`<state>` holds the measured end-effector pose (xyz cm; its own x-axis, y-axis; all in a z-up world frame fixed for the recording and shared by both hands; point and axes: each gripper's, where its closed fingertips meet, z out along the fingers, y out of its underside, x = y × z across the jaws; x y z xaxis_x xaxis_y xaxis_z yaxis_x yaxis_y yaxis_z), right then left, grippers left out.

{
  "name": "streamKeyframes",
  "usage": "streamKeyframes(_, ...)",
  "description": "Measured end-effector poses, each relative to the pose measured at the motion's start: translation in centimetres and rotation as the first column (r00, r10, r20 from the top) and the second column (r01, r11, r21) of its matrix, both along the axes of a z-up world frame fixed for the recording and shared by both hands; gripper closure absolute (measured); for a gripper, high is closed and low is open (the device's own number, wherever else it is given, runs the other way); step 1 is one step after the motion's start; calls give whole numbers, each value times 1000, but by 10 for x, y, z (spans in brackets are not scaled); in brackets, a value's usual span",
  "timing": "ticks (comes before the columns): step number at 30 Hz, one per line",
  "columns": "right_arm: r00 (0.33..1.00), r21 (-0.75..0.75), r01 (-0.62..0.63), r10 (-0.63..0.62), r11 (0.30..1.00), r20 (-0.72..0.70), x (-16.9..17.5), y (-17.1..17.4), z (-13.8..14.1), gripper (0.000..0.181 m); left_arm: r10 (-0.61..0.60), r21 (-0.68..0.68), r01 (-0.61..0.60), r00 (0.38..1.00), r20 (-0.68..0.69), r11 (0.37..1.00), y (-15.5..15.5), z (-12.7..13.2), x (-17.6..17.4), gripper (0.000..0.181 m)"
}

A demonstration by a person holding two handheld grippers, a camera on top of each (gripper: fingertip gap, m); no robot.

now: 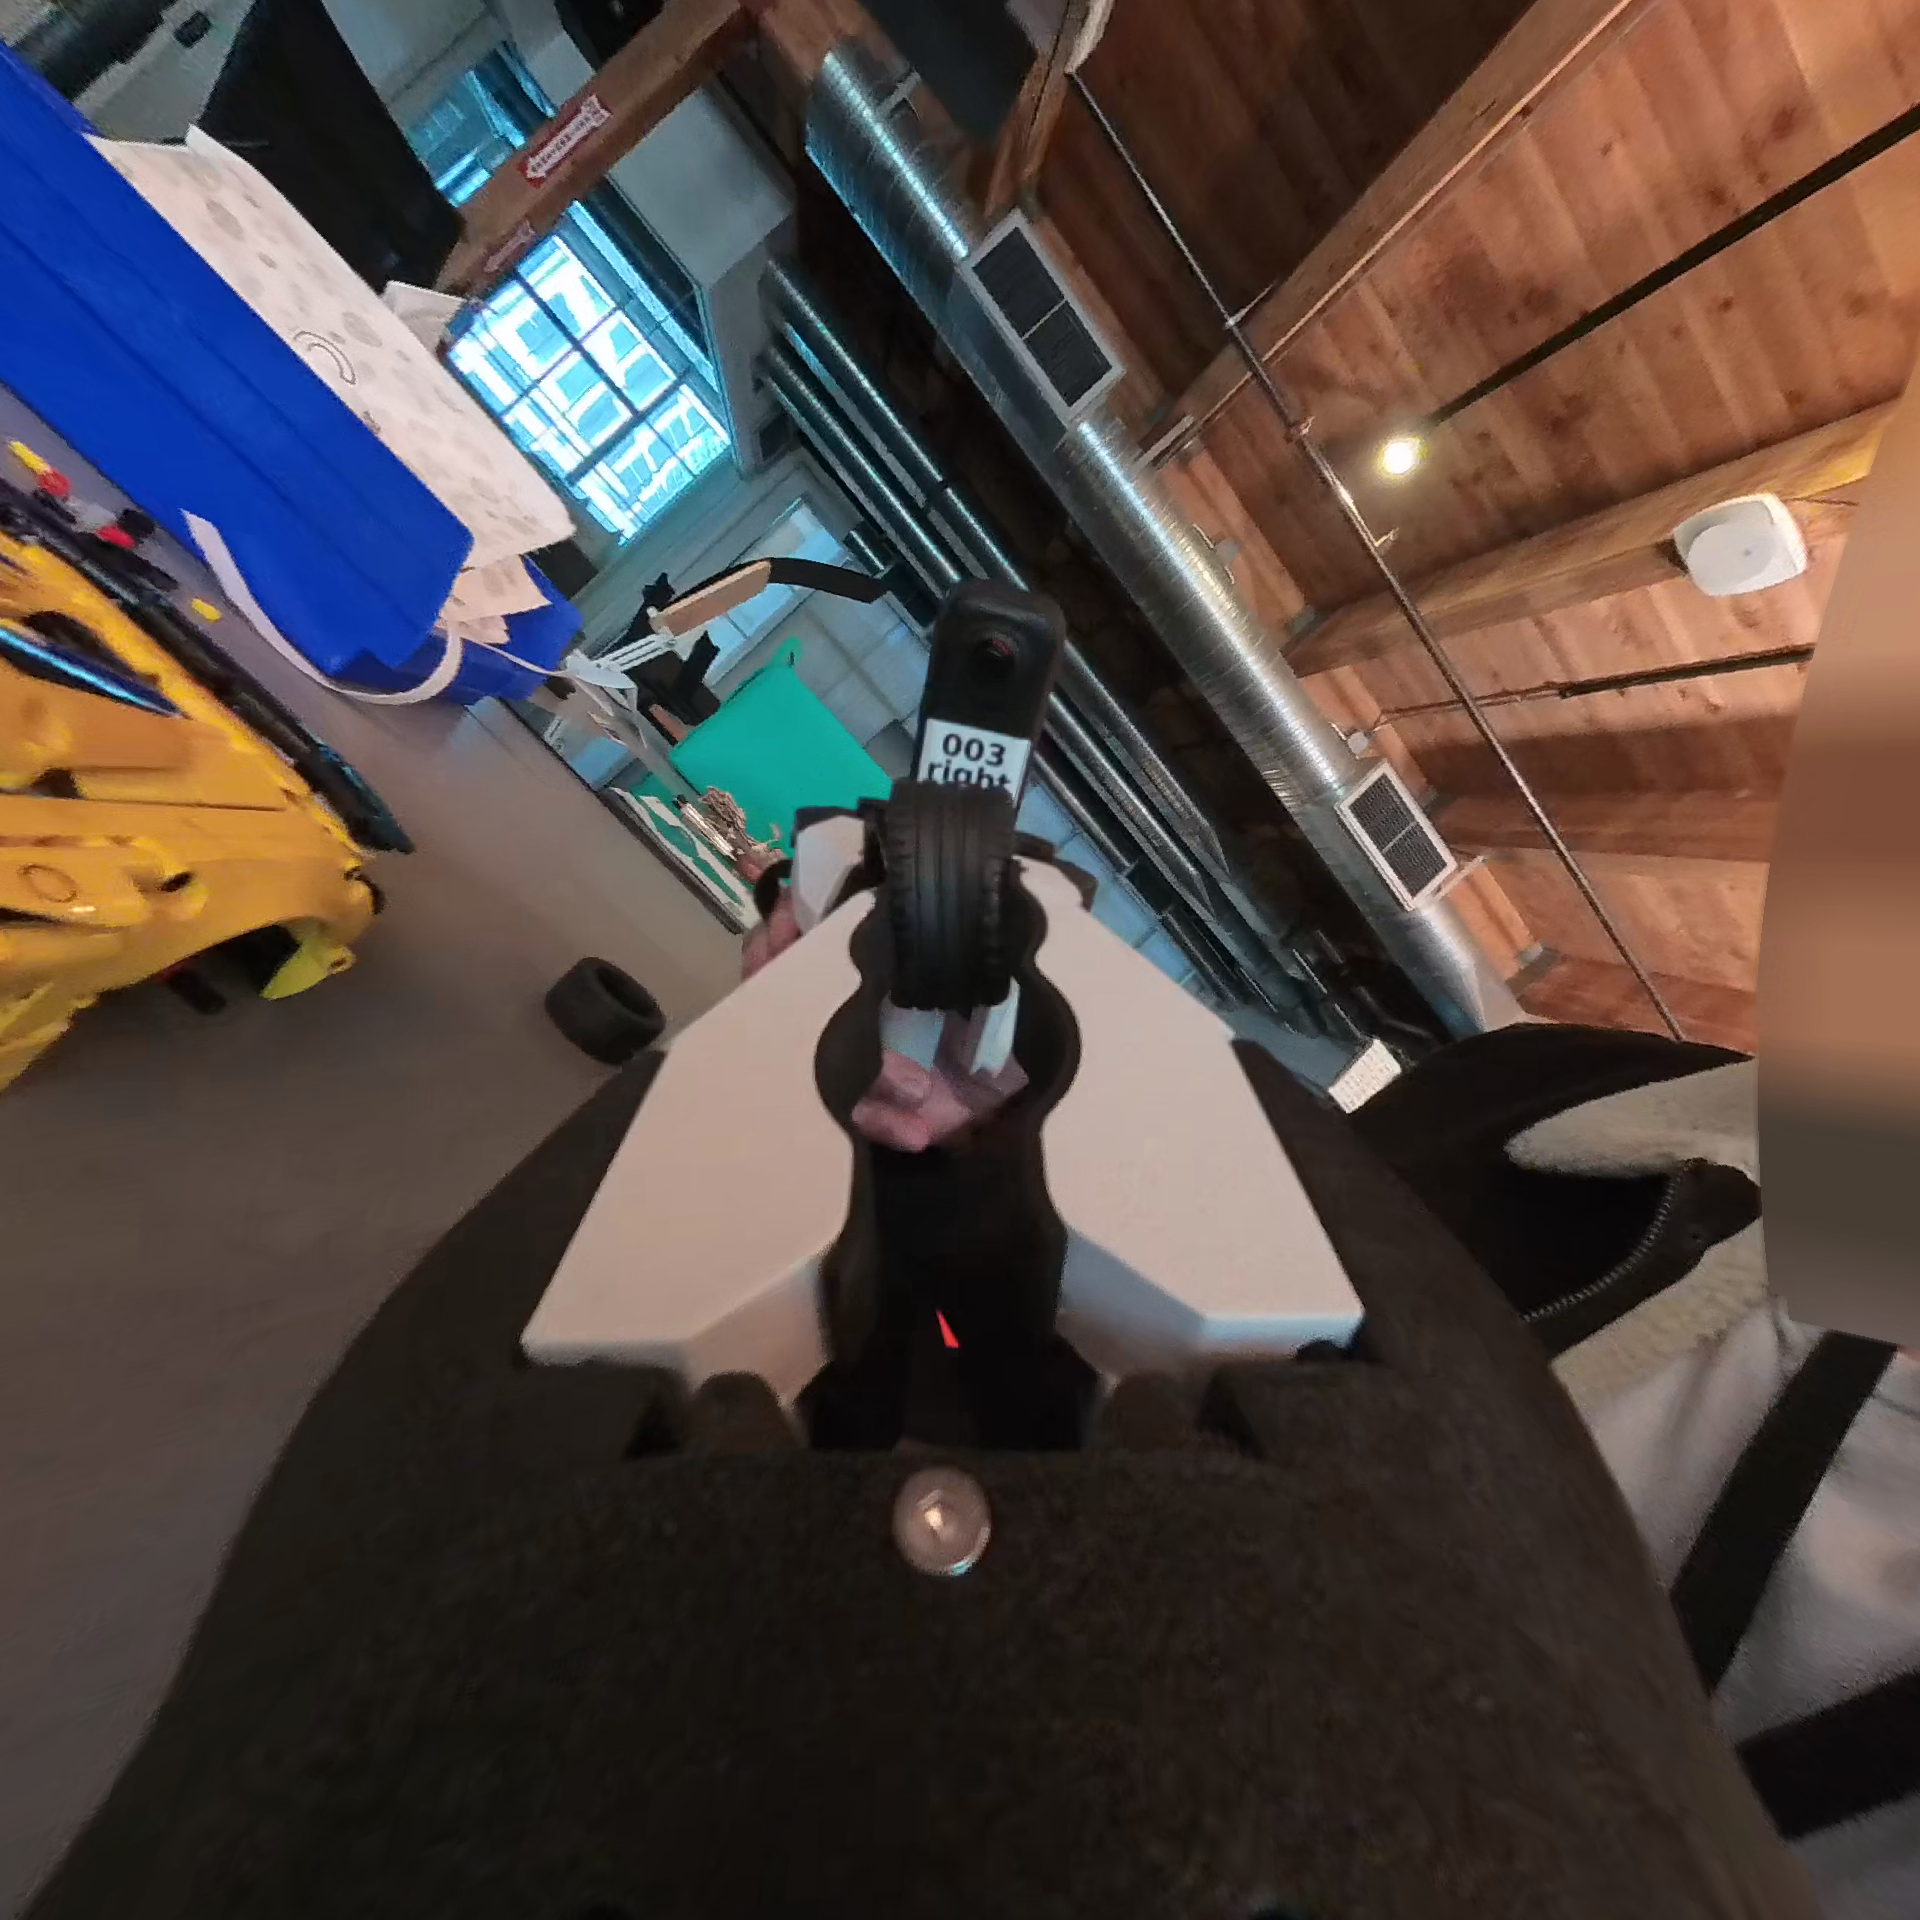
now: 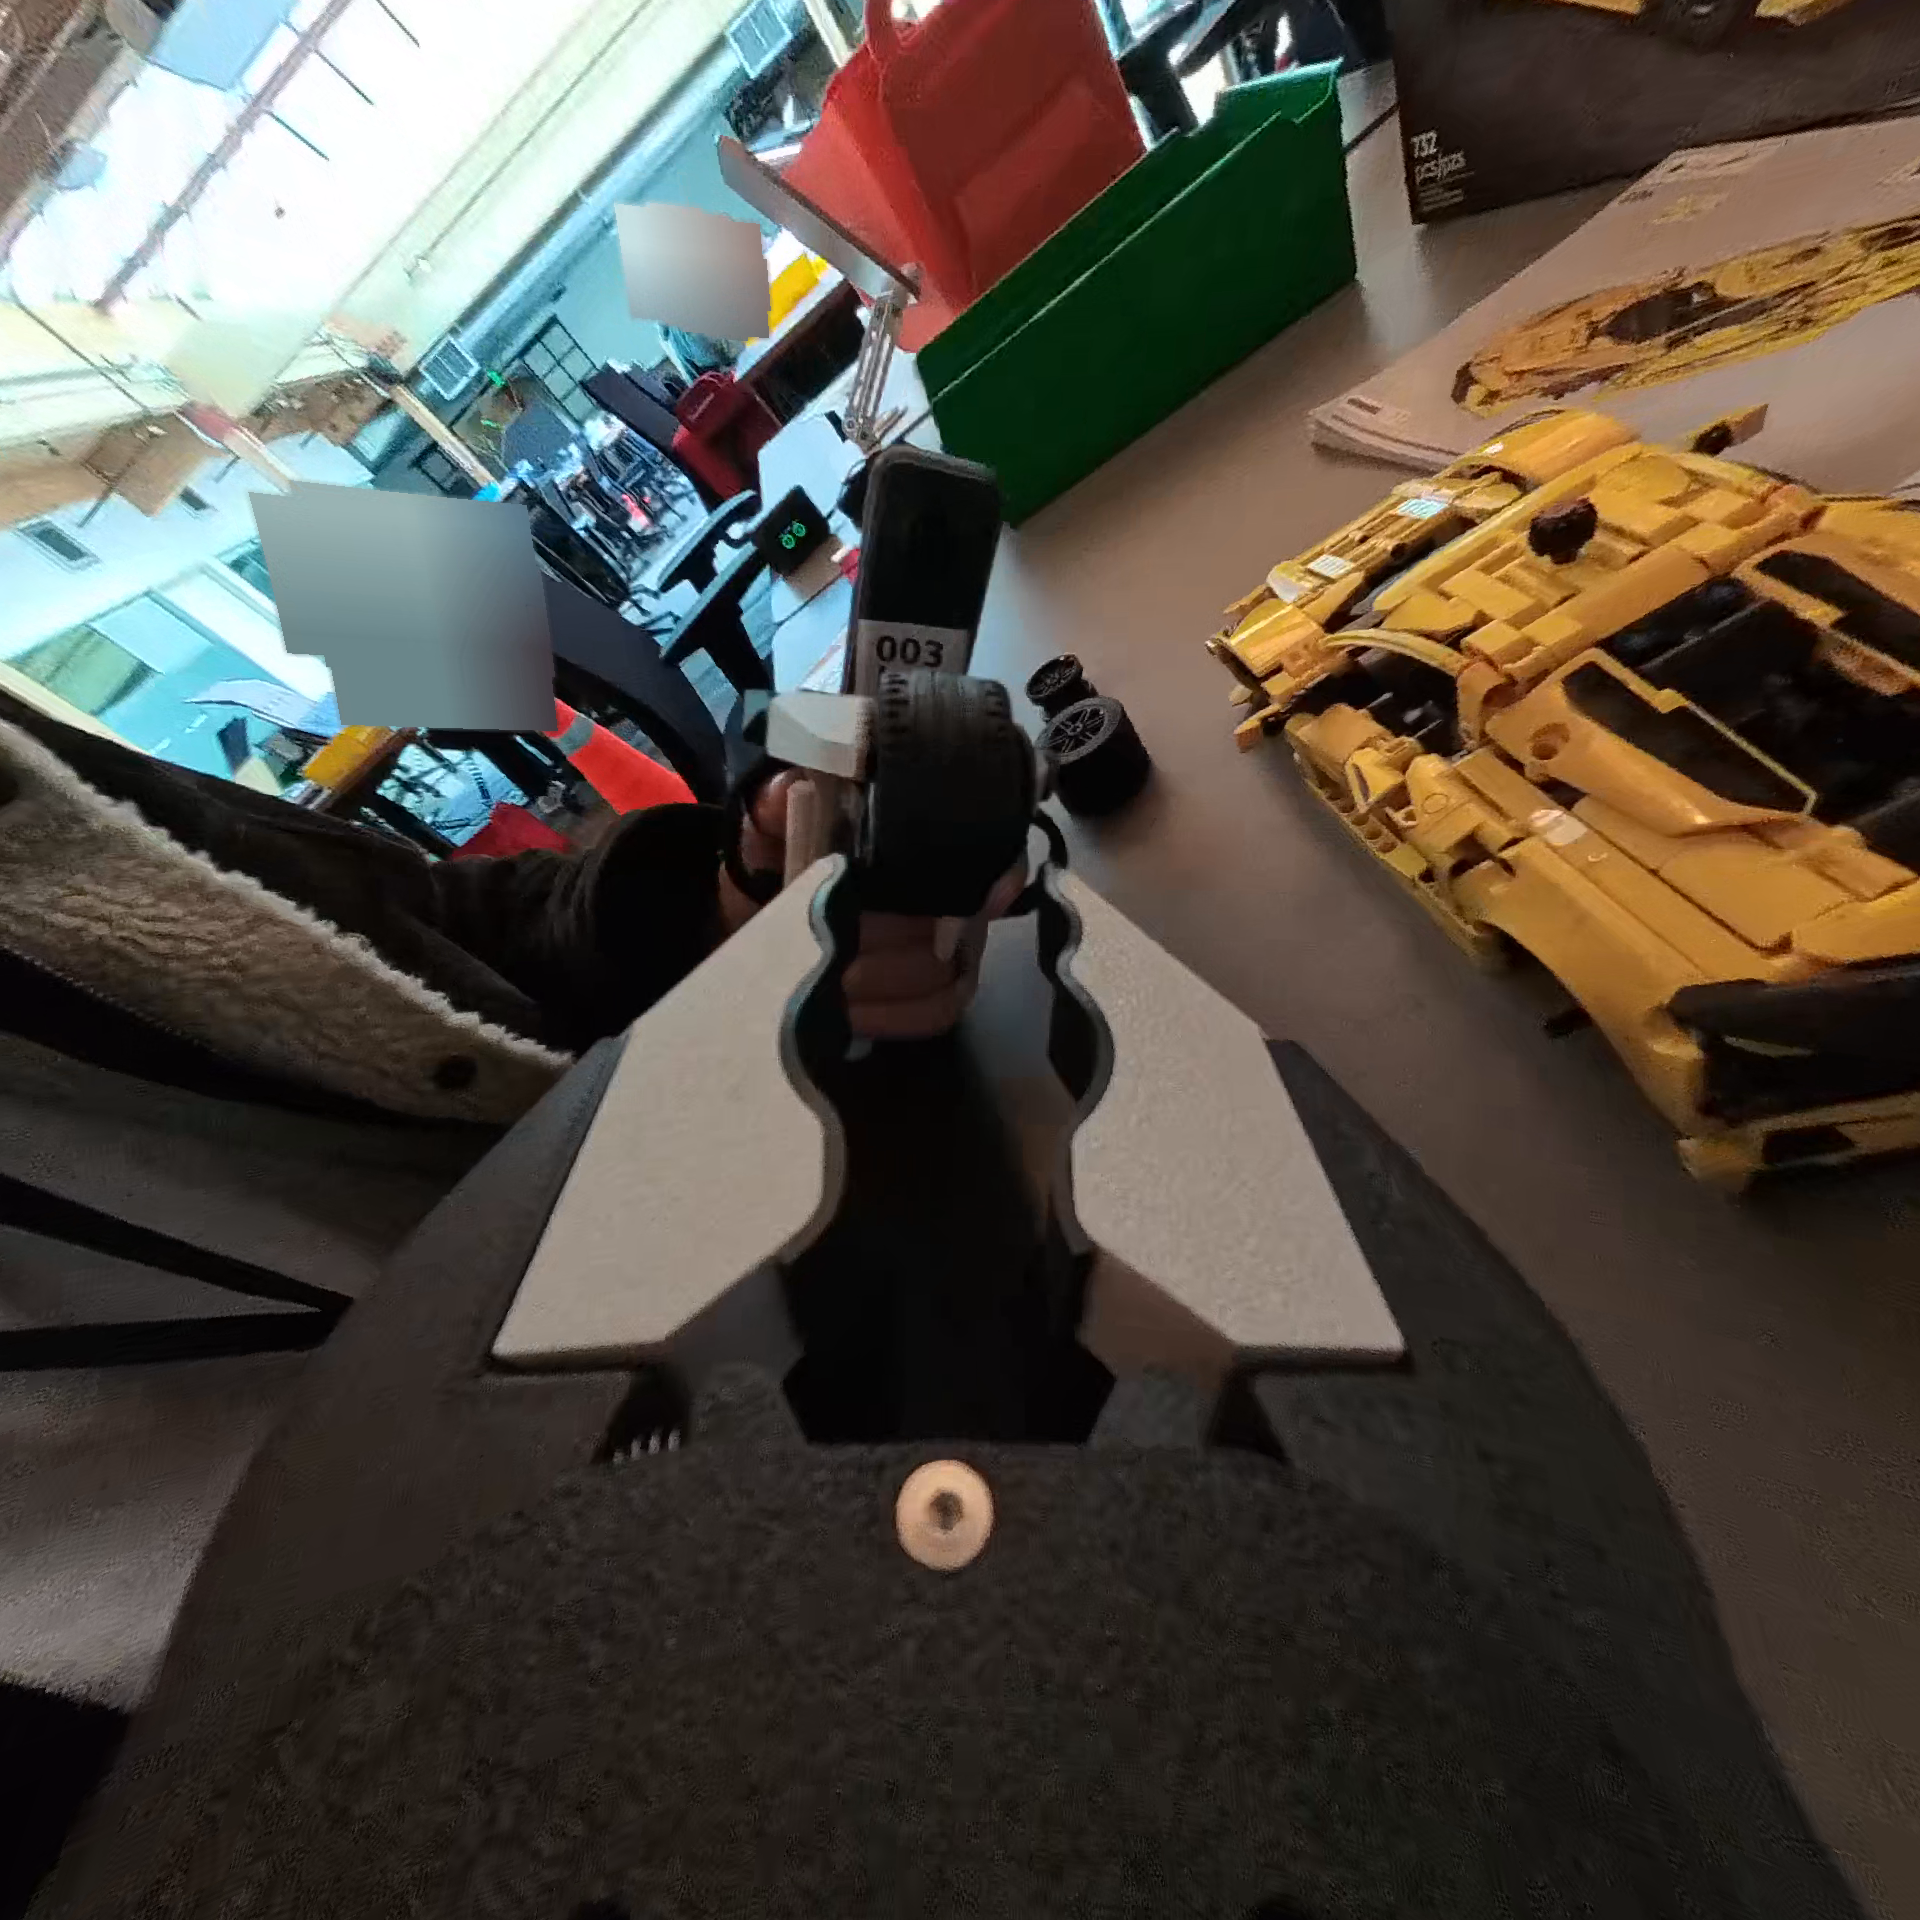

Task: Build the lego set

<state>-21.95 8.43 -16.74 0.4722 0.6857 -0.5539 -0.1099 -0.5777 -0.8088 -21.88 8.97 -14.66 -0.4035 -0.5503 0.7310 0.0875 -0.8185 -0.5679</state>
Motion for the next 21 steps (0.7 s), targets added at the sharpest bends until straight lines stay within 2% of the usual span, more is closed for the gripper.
streamKeyframes(1,999,7,-17,17,1000,-27,-2,-1,2,154,1,-9,-1,1000,1,1000,1,0,0,161)
streamKeyframes(4,996,18,5,-4,1000,-89,-1,3,9,160,-1,-41,2,999,41,999,3,4,-3,160)
streamKeyframes(6,987,0,120,-119,993,-106,3,14,8,165,73,-5,-73,997,0,997,11,0,-3,160)
streamKeyframes(9,966,101,255,-250,962,-61,8,20,13,170,171,147,-162,984,-50,976,10,-1,0,161)
streamKeyframes(11,961,107,275,-268,956,-75,9,21,15,171,213,228,-193,975,-69,954,8,-1,1,160)
streamKeyframes(17,907,-61,212,-220,975,-360,10,23,17,173,181,180,-169,982,-48,969,8,2,-1,161)
streamKeyframes(18,900,-71,199,-211,977,-382,9,23,18,173,169,153,-162,985,-35,975,9,3,-2,162)
streamKeyframes(21,918,-65,217,-226,974,-325,6,24,12,176,109,26,-109,994,8,994,12,3,-7,163)
